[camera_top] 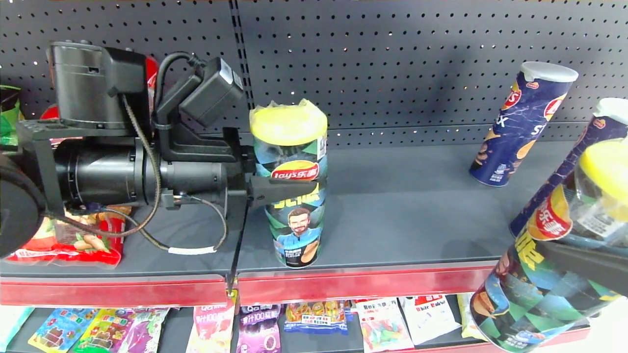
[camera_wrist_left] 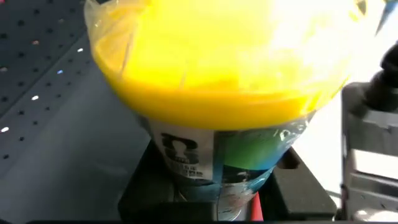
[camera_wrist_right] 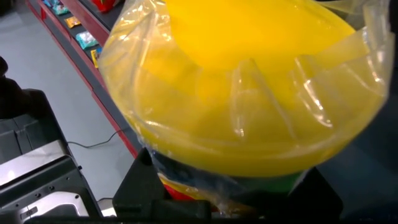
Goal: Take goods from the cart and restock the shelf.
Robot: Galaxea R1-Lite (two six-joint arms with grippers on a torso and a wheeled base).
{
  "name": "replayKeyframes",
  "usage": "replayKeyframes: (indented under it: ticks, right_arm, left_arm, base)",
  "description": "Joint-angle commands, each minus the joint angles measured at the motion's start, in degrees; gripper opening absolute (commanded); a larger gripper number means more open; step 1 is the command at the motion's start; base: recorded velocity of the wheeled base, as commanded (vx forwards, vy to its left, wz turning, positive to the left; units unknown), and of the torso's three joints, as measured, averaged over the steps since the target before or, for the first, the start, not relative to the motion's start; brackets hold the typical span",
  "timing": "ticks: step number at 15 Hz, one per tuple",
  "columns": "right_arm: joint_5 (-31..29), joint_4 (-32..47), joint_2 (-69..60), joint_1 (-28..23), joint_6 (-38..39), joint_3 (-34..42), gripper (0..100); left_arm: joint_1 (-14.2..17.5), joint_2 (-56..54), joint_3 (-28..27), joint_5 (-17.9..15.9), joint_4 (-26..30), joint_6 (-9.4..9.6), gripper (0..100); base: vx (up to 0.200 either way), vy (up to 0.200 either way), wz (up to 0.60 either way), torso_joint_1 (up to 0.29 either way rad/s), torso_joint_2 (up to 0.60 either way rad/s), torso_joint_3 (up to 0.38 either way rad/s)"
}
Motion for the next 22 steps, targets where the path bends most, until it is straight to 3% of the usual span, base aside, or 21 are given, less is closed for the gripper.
replayKeyframes:
  ticks: [1,8,13,14,19,22]
  right_arm:
    - [0.0,0.0,-0.1,0.0,0.0,0.0,0]
    - [0.0,0.0,1.8,0.0,0.0,-1.4,0]
    - [0.3,-0.1,8.4,0.0,0.0,-7.8,0]
    - [0.3,-0.1,10.8,0.1,0.1,-9.9,0]
    - [0.3,-7.5,20.0,0.1,0.2,-14.8,0]
    - [0.4,-7.8,24.5,0.2,0.3,-19.5,0]
  left_arm:
    - [0.0,-1.5,0.9,-1.1,-0.1,0.03,0]
    - [0.4,-0.8,3.1,-2.9,-0.1,-0.23,0]
    - [1.1,-0.5,4.7,-4.6,-0.4,-0.14,0]
    - [1.7,-0.2,4.4,-4.7,-0.5,-0.05,100]
    - [3.6,-1.2,4.8,-4.7,-0.4,-0.23,100]
    - [5.0,-3.5,7.6,-4.7,-0.4,-0.23,100]
  base:
    - [0.000,0.000,0.00,0.000,0.00,0.000]
    - [0.000,0.000,0.00,0.000,0.00,0.000]
    - [0.000,0.000,0.00,0.000,0.00,0.000]
    - [0.000,0.000,0.00,0.000,0.00,0.000]
    - [0.000,0.000,0.00,0.000,0.00,0.000]
    - [0.000,0.000,0.00,0.000,0.00,0.000]
